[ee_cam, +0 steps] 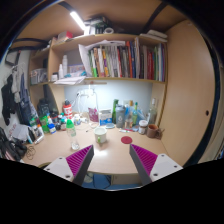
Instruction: Pour water
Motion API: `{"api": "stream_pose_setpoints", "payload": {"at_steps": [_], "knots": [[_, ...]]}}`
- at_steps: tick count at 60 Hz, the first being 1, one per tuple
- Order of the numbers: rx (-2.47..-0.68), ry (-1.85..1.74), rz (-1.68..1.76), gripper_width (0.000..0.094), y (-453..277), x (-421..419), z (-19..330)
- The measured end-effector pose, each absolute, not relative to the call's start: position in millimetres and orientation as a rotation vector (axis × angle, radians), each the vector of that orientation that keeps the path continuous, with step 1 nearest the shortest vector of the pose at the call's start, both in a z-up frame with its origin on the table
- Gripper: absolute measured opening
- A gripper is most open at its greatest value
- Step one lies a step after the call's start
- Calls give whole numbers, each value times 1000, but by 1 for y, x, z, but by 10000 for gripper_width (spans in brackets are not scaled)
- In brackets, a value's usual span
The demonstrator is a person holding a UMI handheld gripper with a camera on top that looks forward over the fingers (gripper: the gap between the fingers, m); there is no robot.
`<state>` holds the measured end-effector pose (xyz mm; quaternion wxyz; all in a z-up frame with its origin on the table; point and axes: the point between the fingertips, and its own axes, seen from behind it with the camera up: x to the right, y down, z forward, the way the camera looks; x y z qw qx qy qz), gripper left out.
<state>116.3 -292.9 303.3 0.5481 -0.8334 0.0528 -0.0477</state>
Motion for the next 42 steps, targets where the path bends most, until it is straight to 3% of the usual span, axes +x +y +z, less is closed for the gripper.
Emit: {"api": "stream_pose_setpoints", "payload": {"at_steps": [25, 33, 42], "knots": [[-1896, 136, -153, 831, -293, 75, 304], [-1858, 164, -124, 836, -251, 55, 274], [-1862, 120, -82, 834, -181, 6, 202]]}}
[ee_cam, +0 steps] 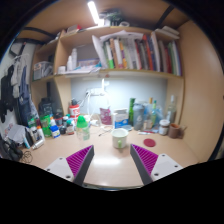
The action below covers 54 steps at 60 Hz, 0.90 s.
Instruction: Pour water
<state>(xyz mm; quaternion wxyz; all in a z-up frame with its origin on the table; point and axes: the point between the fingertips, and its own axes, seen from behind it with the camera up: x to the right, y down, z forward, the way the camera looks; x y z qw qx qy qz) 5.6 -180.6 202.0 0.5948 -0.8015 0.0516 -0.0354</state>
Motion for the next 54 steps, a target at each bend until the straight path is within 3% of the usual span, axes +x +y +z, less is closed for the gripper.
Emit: {"api": "stream_pose_setpoints", "payload": {"at_steps": [12, 29, 33, 37, 54], "knots": [[-1876, 2, 27, 834, -68, -84, 113], [-1788, -16, 13, 821, 55, -113, 78], [-1774, -22, 8, 737, 69, -110, 72], [-1776, -27, 11, 496, 75, -108, 68], [-1839, -36, 72, 369, 83, -112, 65]]}}
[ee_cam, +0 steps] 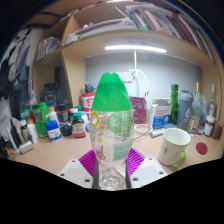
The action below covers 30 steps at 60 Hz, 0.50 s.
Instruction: Pour water
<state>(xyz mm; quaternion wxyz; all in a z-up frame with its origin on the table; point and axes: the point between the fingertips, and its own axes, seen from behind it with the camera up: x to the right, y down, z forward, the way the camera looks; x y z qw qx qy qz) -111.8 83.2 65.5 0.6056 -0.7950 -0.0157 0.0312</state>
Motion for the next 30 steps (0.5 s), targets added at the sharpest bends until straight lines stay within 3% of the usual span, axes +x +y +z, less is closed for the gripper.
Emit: {"api": "stream_pose_setpoints", "payload": {"at_steps": [9, 16, 30], "knots": [[-1824, 126, 269, 345, 90, -104, 114], [-1771, 517, 643, 342, 103, -90, 160], [-1518, 1206, 1404, 340, 128, -70, 186]]}}
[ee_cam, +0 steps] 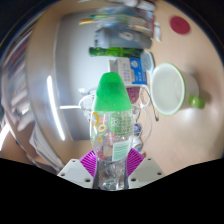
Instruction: Pour water
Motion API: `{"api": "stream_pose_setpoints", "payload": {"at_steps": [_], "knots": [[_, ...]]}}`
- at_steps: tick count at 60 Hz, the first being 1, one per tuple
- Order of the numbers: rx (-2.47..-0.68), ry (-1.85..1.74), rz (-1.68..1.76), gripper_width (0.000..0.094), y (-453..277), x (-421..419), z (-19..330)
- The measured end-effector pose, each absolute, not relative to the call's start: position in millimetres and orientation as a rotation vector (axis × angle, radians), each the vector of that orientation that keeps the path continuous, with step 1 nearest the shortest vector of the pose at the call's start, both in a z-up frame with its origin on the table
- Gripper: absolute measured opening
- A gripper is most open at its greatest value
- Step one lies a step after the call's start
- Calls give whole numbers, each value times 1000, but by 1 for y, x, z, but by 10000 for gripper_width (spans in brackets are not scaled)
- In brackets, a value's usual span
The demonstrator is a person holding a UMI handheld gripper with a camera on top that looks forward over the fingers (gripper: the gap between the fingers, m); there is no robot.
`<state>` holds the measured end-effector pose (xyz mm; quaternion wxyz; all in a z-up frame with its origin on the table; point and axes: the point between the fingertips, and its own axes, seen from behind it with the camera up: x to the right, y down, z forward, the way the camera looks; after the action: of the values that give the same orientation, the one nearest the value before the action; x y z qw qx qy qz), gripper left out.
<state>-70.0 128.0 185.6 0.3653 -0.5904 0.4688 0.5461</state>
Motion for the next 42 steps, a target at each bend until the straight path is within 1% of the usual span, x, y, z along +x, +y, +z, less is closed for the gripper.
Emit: {"api": "stream_pose_setpoints", "payload": {"at_steps": [4, 7, 14, 19, 22, 32, 38, 42], "knots": [[-1357, 1384, 1622, 341, 131, -68, 201], [-1265, 1471, 1729, 342, 136, -66, 204], [-1134, 1628, 1830, 341, 141, -59, 198], [-973, 1709, 1924, 342, 144, -49, 207], [-923, 1734, 1950, 342, 144, -45, 210], [-851, 1775, 2008, 342, 144, -44, 215], [-885, 1765, 1998, 344, 146, -50, 215], [-960, 1715, 1958, 343, 146, -53, 214]]}}
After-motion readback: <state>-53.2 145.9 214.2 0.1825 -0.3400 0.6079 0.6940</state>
